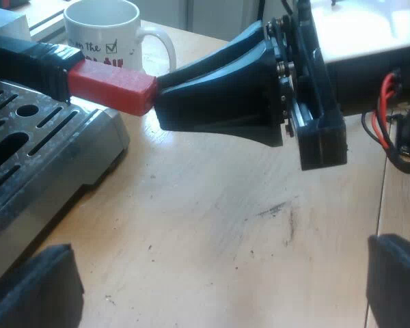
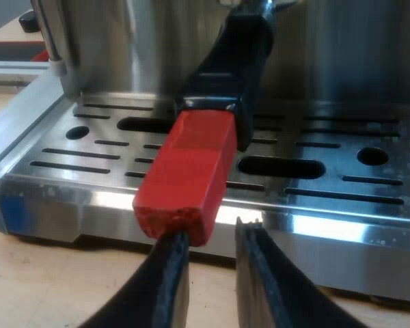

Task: Grind coffee beans and then tamp

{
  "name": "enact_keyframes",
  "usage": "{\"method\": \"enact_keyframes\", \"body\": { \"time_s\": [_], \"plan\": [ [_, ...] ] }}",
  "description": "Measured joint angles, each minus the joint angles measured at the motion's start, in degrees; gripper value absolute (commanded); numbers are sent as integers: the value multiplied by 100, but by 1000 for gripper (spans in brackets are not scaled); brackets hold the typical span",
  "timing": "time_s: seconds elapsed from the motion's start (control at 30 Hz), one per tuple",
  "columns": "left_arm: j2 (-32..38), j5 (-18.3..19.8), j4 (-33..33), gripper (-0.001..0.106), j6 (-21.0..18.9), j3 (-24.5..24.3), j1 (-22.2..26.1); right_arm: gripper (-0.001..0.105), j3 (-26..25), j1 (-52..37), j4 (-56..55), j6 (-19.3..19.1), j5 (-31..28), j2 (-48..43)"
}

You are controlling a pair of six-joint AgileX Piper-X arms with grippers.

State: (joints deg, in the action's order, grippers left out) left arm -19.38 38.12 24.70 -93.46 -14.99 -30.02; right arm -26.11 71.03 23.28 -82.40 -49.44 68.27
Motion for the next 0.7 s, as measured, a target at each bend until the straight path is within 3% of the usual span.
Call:
{"method": "enact_keyframes", "body": {
  "time_s": [0.3,0.7],
  "plan": [
    [0,0,0,86,0,0,0,20,13,-232,-85,-37,416,0],
    [0,0,0,86,0,0,0,20,-157,-535,-272,-392,999,0]
  ]
}}
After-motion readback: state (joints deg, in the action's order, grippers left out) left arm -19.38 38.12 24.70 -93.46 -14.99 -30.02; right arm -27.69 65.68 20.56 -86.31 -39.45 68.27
